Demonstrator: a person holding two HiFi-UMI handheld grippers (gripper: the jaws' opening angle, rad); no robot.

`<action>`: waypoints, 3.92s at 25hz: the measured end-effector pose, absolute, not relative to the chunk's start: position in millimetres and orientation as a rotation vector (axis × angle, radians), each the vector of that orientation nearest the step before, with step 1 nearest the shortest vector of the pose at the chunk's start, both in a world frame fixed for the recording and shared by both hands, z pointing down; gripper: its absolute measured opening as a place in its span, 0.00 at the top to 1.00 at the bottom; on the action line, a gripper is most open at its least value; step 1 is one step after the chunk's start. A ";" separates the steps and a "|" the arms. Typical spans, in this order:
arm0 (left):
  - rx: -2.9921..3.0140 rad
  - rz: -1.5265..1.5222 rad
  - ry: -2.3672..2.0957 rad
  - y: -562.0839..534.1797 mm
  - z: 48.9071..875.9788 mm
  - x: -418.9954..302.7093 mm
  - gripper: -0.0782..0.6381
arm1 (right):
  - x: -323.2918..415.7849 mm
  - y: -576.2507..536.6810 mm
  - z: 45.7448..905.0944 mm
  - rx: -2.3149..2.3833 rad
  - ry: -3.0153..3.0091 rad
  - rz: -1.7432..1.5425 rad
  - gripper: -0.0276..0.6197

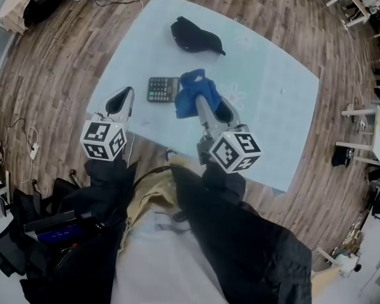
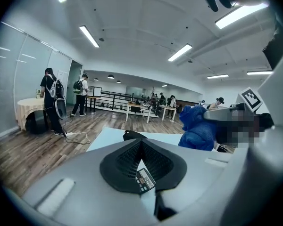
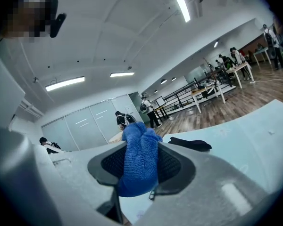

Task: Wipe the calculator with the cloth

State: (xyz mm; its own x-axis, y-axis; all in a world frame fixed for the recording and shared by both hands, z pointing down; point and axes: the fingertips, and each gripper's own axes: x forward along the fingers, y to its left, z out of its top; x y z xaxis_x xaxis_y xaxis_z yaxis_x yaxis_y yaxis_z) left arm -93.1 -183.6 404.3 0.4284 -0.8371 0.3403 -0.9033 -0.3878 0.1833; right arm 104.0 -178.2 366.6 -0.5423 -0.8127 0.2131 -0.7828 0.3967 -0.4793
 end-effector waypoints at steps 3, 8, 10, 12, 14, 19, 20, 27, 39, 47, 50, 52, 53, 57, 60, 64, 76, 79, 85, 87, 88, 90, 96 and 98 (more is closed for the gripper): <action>2.331 0.304 -1.488 -206.1 408.2 -92.0 0.89 | 108.2 -200.5 372.6 -1.477 2.569 -0.865 0.73; 2.280 0.331 -1.471 -230.4 426.6 -68.5 0.89 | 126.0 -229.3 385.9 -1.473 2.610 -0.914 0.73; 2.249 0.332 -1.464 -231.9 436.7 -69.2 0.89 | 121.2 -233.8 391.0 -1.462 2.643 -0.932 0.73; 2.221 0.335 -1.454 -232.1 446.5 -77.4 0.89 | 109.4 -238.0 398.1 -1.459 2.677 -0.951 0.73; 2.196 0.343 -1.441 -233.1 458.5 -87.5 0.89 | 97.4 -244.4 410.0 -1.474 2.707 -0.976 0.73; 2.121 0.355 -1.391 -240.7 497.8 -111.8 0.89 | 74.0 -259.5 441.8 -1.580 2.777 -0.997 0.73; 2.102 0.360 -1.382 -243.0 505.5 -114.7 0.89 | 71.2 -259.9 447.6 -1.603 2.787 -1.005 0.73; 2.081 0.429 -1.277 -268.2 549.8 -112.0 0.89 | 55.9 -266.6 518.3 -1.713 2.912 -1.089 0.73; 2.003 0.489 -1.187 -269.7 598.4 -108.4 0.89 | 48.3 -298.4 569.9 -1.852 3.131 -0.885 0.73; 1.976 0.503 -1.181 -270.2 613.0 -113.3 0.89 | 27.6 -313.5 616.3 -1.806 3.432 -0.583 0.73; 1.960 0.510 -1.183 -267.9 619.2 -117.0 0.89 | 17.9 -306.6 636.7 -1.766 3.504 -0.613 0.73; 1.950 0.511 -1.186 -266.1 622.5 -119.4 0.89 | 9.7 -301.5 645.1 -1.737 3.519 -0.647 0.73; 1.944 0.511 -1.188 -264.7 623.7 -120.5 0.89 | 4.1 -298.2 646.7 -1.716 3.520 -0.659 0.73; 1.930 0.507 -1.198 -256.8 621.7 -121.4 0.89 | -19.9 -279.8 645.4 -1.603 3.552 -0.668 0.73; 1.925 0.502 -1.205 -254.5 620.5 -123.0 0.89 | -37.8 -266.0 651.6 -1.502 3.612 -0.660 0.73; 1.912 0.498 -1.219 -253.1 622.4 -129.8 0.89 | -53.2 -251.1 658.5 -1.395 3.661 -0.663 0.73; 1.858 0.488 -1.304 -247.3 626.8 -169.3 0.89 | -78.5 -213.5 648.5 -1.163 3.585 -0.897 0.73; 1.857 0.485 -1.306 -247.1 626.2 -170.8 0.89 | -71.7 -219.4 628.7 -1.196 3.493 -0.944 0.73; 1.864 0.482 -1.297 -245.4 626.6 -168.1 0.89 | -22.8 -273.5 591.2 -1.458 3.347 -0.819 0.73; 1.860 0.485 -1.295 -243.8 627.5 -168.5 0.89 | -7.3 -294.2 587.3 -1.551 3.315 -0.765 0.73; 1.859 0.487 -1.294 -243.0 628.0 -168.6 0.89 | -1.2 -302.6 588.1 -1.589 3.309 -0.742 0.73; 1.856 0.490 -1.294 -241.6 628.5 -169.0 0.89 | 6.2 -314.7 594.8 -1.656 3.319 -0.702 0.72; 1.849 0.497 -1.292 -236.3 631.1 -171.8 0.89 | -13.6 -302.9 647.8 -1.642 3.447 -0.788 0.72; 1.846 0.499 -1.291 -234.8 632.5 -172.0 0.89 | -24.8 -291.9 658.7 -1.603 3.492 -0.787 0.72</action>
